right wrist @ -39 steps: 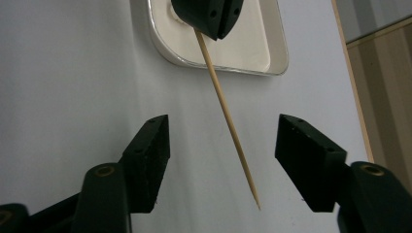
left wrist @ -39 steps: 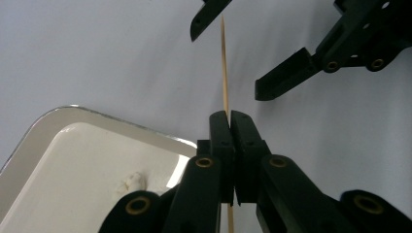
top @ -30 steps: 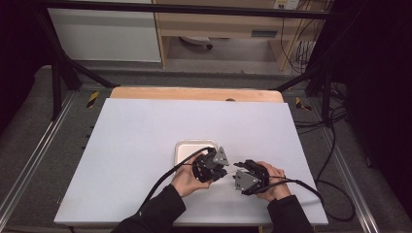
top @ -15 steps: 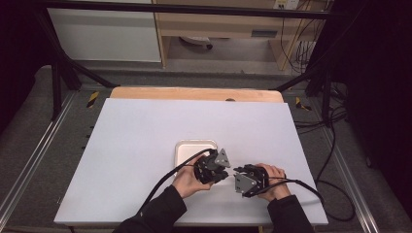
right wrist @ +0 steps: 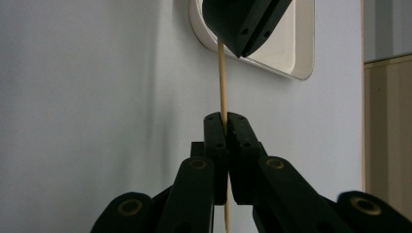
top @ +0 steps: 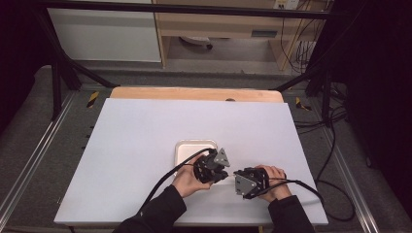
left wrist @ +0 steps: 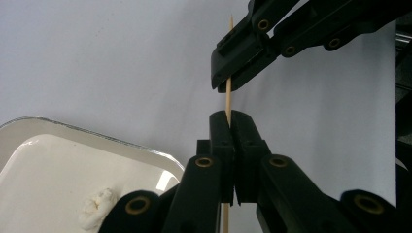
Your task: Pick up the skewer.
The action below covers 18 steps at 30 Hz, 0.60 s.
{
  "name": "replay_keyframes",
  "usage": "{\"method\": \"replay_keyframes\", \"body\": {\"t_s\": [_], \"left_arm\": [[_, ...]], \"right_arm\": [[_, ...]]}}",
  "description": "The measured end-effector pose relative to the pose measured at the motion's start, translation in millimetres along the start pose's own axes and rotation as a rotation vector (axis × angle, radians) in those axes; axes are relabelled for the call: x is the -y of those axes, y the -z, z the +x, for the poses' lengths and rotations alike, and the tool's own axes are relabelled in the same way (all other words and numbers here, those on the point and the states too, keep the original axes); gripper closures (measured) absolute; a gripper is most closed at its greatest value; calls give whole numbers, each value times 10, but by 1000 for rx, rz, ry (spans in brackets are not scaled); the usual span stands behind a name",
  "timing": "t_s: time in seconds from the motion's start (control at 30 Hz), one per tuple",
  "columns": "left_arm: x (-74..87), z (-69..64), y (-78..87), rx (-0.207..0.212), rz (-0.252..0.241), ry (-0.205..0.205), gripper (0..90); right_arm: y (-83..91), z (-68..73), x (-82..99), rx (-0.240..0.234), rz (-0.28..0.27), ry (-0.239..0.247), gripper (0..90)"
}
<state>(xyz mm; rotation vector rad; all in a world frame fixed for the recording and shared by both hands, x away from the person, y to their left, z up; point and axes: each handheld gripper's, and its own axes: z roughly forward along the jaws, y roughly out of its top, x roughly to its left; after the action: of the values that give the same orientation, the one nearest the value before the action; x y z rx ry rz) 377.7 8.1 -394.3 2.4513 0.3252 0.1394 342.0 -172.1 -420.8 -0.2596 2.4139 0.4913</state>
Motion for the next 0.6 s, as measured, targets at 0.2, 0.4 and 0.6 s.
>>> {"method": "replay_keyframes", "body": {"t_s": [0.2,0.4,0.6], "left_arm": [[15,17,18,-9,14,2,856],[39,45,72,-10,46,20,723],[64,80,99,-21,128,17,708]], "right_arm": [[1,-8,-32,-8,6,11,891],[11,-15,-29,-6,34,12,892],[-1,-9,-32,-10,51,18,891]]}}
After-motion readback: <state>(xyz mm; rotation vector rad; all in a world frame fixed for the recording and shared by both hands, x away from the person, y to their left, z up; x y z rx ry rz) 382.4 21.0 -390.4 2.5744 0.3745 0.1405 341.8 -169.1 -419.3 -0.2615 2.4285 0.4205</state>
